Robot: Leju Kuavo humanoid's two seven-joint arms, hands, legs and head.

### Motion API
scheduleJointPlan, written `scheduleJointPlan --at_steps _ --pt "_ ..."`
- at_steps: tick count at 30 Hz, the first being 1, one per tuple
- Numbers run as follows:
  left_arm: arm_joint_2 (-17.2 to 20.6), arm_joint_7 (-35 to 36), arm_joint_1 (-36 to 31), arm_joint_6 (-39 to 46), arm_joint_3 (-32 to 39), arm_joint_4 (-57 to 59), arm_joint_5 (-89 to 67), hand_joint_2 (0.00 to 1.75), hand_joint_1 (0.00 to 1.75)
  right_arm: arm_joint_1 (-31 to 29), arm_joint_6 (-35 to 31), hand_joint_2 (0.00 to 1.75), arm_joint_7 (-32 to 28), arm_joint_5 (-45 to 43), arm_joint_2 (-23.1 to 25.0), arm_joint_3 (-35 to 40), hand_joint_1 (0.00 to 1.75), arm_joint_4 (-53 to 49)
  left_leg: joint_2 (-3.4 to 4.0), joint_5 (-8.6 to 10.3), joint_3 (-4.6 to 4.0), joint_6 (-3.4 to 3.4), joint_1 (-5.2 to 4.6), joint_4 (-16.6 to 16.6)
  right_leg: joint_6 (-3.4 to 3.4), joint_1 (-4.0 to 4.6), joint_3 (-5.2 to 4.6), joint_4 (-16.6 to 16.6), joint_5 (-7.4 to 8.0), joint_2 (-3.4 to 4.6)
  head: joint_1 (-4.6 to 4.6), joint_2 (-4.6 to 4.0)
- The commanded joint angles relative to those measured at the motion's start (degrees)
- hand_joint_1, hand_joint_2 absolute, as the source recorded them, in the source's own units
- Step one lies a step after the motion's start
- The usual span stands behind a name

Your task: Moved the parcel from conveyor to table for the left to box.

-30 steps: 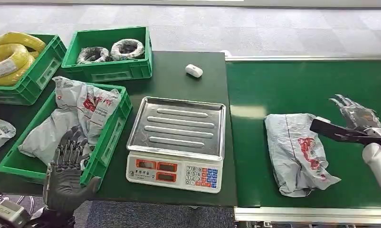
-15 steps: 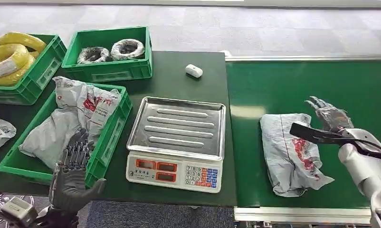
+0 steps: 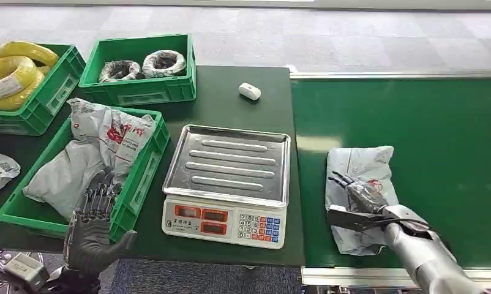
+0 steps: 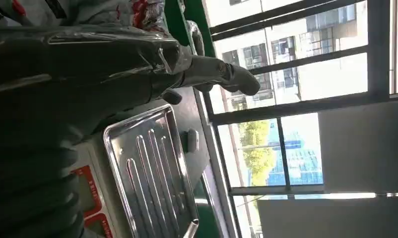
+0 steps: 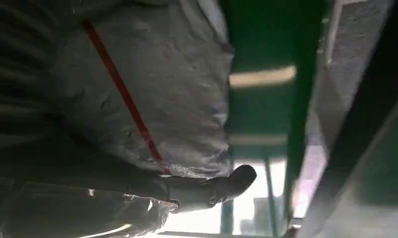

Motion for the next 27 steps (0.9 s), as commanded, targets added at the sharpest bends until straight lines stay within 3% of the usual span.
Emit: scheduleJointPlan --at_steps 1,7,8,9,18,24,27 --pt "-3.0 0.0 1.0 -1.1 1.8 -0.5 -1.6 1.75 0.00 12.4 -1.8 1.75 1.4 -0.8 3.4 5.9 0.00 -10.5 0.10 -0.05 0.26 -0.04 0.12 -0.1 -0.17 0.14 0.30 -0.2 -0.05 0.01 0.02 0.00" --pt "-2.9 0.0 -1.3 -1.4 1.8 1.3 -1.7 1.75 0.00 11.1 -0.3 1.75 3.2 -0.3 4.6 6.5 0.00 -9.0 0.07 -0.03 0.23 -0.06 0.02 -0.1 -0.19 0.04 0.23 -0.1 -0.09 0.01 0.00 0.00" --pt "-3.0 0.1 -2.1 -1.5 1.9 1.6 -1.7 1.75 0.00 10.0 -0.1 1.75 3.2 0.1 5.0 6.8 0.17 -8.0 0.16 -0.05 0.26 -0.06 0.04 -0.1 -0.19 0.04 0.24 -0.1 -0.08 0.05 0.02 0.00" --pt "-3.1 0.1 -2.7 -1.6 2.0 1.9 -1.7 1.75 0.00 9.2 0.3 1.75 2.9 -0.1 5.5 6.8 1.69 -6.9 0.22 -0.02 0.28 -0.07 0.06 -0.1 -0.23 0.08 0.26 -0.1 -0.03 0.07 0.07 0.00" --pt "-3.8 0.0 -2.7 -1.2 2.0 1.5 -2.2 1.75 0.00 8.9 -1.4 1.75 2.8 0.8 6.1 6.7 1.75 -6.3 0.54 -0.03 0.58 -0.12 0.07 -0.2 -0.34 0.13 0.39 -0.2 0.01 0.34 0.03 0.00" --pt "-3.7 0.0 -2.4 -0.6 2.5 1.1 -2.1 1.75 0.00 2.8 -4.5 1.75 6.2 2.4 4.5 4.9 1.75 -7.3 0.74 -0.11 0.36 -0.14 0.01 0.0 -0.27 0.06 0.13 0.0 0.02 0.56 0.04 0.00" --pt "-3.6 0.0 -2.3 -0.7 2.7 1.0 -2.1 1.75 0.00 2.8 -3.8 1.75 6.1 2.5 4.0 4.4 1.75 -8.4 0.68 -0.09 0.30 -0.16 -0.01 0.0 -0.27 0.03 0.08 0.0 0.02 0.50 0.05 0.00"
